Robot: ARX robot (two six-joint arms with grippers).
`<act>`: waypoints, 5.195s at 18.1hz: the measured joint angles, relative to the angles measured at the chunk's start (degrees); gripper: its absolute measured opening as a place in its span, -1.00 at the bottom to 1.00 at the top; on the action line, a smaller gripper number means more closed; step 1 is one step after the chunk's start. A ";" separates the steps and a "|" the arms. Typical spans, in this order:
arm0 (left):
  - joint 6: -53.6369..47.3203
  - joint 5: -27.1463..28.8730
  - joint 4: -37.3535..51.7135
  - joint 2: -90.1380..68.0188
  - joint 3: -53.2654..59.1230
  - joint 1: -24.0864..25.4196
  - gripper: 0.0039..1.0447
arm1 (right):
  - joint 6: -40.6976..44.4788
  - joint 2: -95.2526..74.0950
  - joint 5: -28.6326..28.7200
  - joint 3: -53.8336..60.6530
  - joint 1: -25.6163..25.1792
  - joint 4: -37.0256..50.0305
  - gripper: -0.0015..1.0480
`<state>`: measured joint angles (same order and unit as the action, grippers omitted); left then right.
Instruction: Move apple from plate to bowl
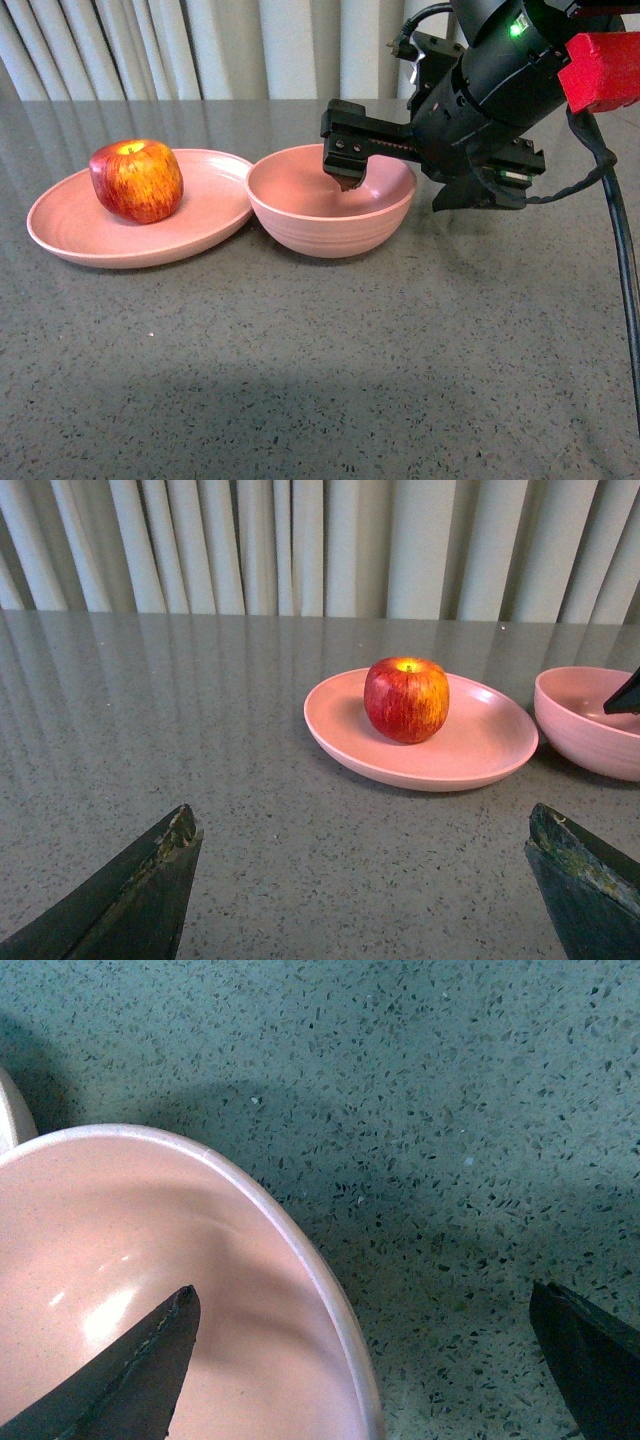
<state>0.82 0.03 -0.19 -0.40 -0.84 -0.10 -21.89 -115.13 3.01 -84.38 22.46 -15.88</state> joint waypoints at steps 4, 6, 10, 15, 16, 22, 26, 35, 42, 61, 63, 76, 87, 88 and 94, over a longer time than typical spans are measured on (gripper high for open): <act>0.00 0.00 0.00 0.00 0.00 0.00 0.88 | -0.85 8.04 3.65 3.63 -1.92 3.39 0.87; 0.00 0.00 0.00 0.00 0.00 0.00 0.88 | -1.44 15.47 6.40 8.55 -4.02 8.52 0.87; 0.00 0.00 0.00 0.00 0.00 0.00 0.88 | -2.32 39.15 9.29 28.52 -9.92 24.26 0.87; 0.00 0.00 0.00 0.00 0.00 0.00 0.88 | 0.00 72.41 5.33 52.68 -18.91 23.28 0.87; 0.02 0.00 0.00 0.00 0.00 0.00 0.88 | 0.22 76.96 5.35 55.12 -20.72 21.07 0.87; 0.02 0.00 0.00 0.00 0.00 0.00 0.88 | 18.86 93.33 -2.84 69.20 -22.77 22.10 -0.05; 0.00 0.00 0.00 0.00 0.00 0.00 0.88 | 20.72 98.07 -2.84 74.62 -22.77 23.61 -0.92; 0.02 0.04 0.00 0.00 0.00 0.00 0.88 | 21.40 111.69 -2.89 81.35 -22.73 14.97 -0.97; 0.00 0.00 0.00 0.00 0.00 0.00 0.88 | 21.49 112.63 -2.89 81.48 -22.73 15.45 -0.97; -0.02 0.00 0.00 0.00 0.00 0.00 0.88 | 21.53 114.88 -3.02 83.62 -22.73 15.61 0.68; -0.02 -0.02 0.00 0.00 0.00 0.00 0.88 | 21.53 114.88 -3.02 83.62 -22.73 15.61 0.91; 0.04 2.05 -2.43 -0.61 -0.50 -0.81 0.88 | 21.53 114.88 -3.02 83.62 -22.73 15.61 0.87; -0.39 25.81 -5.07 -13.88 -8.17 -14.34 0.88 | 21.55 114.88 -3.02 83.62 -22.73 15.63 0.87; -0.52 25.40 -4.07 -14.82 -8.61 -14.36 0.88 | 21.55 114.88 -3.02 83.62 -22.73 15.63 0.87; -3.76 5.42 19.56 -42.97 -21.42 -4.83 0.88 | 21.55 114.88 -3.02 83.62 -22.73 15.61 0.87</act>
<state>-2.94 5.45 19.38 -43.38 -22.26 -4.93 -0.34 -0.25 -0.01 -0.75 -0.27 -0.27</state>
